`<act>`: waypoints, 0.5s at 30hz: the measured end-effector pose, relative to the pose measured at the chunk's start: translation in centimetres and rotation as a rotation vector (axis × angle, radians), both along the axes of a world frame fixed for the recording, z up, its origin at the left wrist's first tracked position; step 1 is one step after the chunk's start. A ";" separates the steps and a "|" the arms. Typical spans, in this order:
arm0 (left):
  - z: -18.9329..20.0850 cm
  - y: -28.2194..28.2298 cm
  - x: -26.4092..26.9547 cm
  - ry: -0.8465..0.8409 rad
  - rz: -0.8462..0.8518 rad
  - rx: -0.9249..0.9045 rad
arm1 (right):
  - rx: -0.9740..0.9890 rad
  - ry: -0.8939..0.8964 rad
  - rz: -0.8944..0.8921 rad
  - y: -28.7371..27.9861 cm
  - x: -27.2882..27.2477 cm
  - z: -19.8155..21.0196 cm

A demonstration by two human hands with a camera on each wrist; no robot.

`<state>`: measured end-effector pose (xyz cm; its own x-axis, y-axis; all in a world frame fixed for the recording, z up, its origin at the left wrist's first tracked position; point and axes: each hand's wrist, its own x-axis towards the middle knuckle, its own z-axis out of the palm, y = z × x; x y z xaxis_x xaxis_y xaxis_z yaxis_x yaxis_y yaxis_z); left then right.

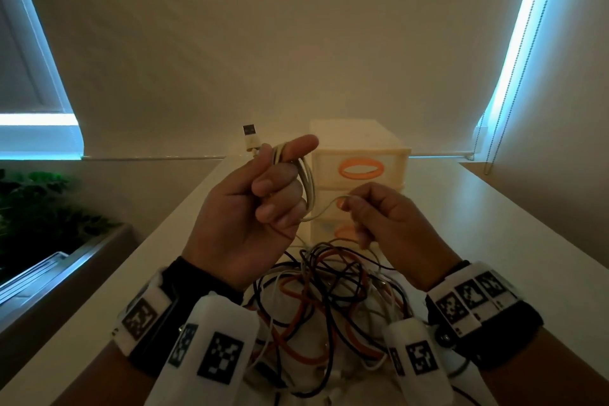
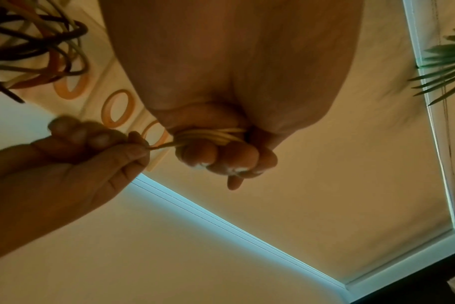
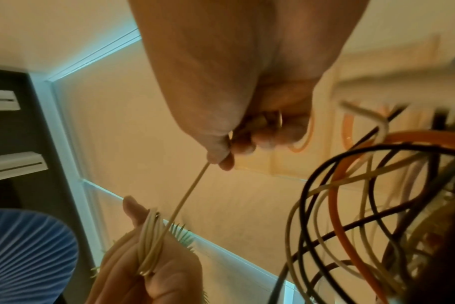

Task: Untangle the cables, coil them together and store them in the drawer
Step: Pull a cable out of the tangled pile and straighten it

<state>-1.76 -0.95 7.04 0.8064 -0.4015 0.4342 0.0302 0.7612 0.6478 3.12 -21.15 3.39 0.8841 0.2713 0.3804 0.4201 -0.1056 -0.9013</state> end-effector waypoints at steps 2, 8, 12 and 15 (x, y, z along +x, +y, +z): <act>-0.2 -0.1 -0.1 -0.011 -0.018 0.034 | -0.117 -0.148 -0.135 -0.2 0.0 0.2; -0.8 -0.6 -0.3 -0.044 -0.015 0.142 | -0.220 -0.276 -0.287 -0.5 -0.4 1.0; -1.3 -1.3 -0.3 -0.072 0.059 0.302 | -0.277 -0.351 -0.317 -1.2 -1.0 2.2; -1.6 -1.4 -0.3 -0.044 0.024 0.279 | -0.321 -0.411 -0.327 -2.1 -2.5 3.8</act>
